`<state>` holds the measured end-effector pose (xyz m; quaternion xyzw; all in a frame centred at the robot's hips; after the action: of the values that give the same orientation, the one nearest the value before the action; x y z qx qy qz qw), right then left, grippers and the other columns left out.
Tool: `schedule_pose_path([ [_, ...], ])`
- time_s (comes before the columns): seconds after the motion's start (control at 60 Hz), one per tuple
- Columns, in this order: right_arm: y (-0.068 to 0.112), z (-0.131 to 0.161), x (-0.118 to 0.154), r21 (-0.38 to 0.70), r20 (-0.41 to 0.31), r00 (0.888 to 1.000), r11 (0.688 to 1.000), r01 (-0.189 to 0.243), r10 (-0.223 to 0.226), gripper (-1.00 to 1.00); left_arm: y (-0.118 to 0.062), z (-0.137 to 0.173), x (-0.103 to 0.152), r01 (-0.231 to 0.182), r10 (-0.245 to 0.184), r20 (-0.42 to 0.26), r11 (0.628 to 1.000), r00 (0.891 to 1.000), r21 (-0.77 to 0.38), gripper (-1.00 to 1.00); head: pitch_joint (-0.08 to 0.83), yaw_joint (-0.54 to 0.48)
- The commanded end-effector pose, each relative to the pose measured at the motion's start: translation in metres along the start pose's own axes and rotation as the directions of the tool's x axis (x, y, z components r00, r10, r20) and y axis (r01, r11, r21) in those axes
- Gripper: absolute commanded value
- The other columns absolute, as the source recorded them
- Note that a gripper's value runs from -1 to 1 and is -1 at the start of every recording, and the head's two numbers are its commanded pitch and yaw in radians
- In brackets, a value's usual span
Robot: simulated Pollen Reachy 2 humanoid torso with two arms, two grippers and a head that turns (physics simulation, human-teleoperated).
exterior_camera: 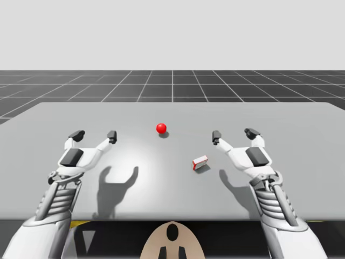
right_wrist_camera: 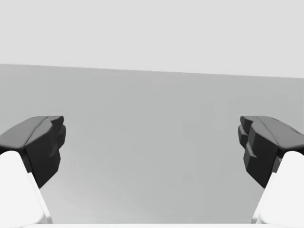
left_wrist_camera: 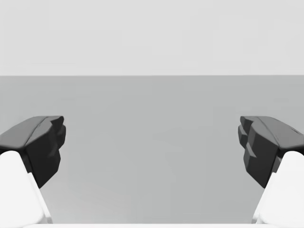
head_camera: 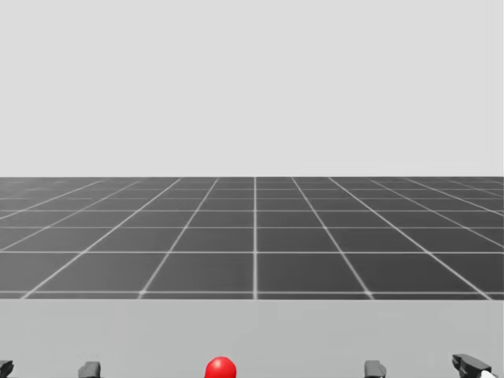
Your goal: Watch the red light. When it turns green, pick up the object.
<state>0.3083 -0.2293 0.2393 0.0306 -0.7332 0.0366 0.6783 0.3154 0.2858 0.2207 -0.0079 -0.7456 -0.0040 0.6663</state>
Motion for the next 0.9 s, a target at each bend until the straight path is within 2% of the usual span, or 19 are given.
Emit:
schedule_pose_path([
  [0.017,0.0019,0.0054,-0.0009,0.013,-0.042,0.995,0.996,0.087,-0.086,-1.00,0.0069,0.0010,-0.0005,-0.027,0.028,-0.025,1.000,0.999,0.013,-1.00,0.011,0.01],
  [0.183,0.0013,0.0056,0.0014,0.026,-0.031,0.996,0.997,0.079,-0.078,-1.00,0.0069,0.0007,-0.0005,-0.027,0.027,-0.026,1.000,0.999,0.011,-1.00,0.036,0.01],
  [0.617,0.0006,0.0046,-0.0004,0.014,-0.027,0.998,0.998,0.060,-0.060,-1.00,0.0073,-0.0003,-0.0018,-0.006,0.006,-0.026,1.000,1.000,0.012,-1.00,0.362,0.05],
  [0.9,0.0020,0.0044,-0.0018,0.021,-0.029,0.999,0.999,0.044,-0.044,-1.00,0.0082,-0.0001,-0.0010,0.009,-0.009,-0.012,1.000,1.000,0.015,-1.00,0.469,0.07],
])
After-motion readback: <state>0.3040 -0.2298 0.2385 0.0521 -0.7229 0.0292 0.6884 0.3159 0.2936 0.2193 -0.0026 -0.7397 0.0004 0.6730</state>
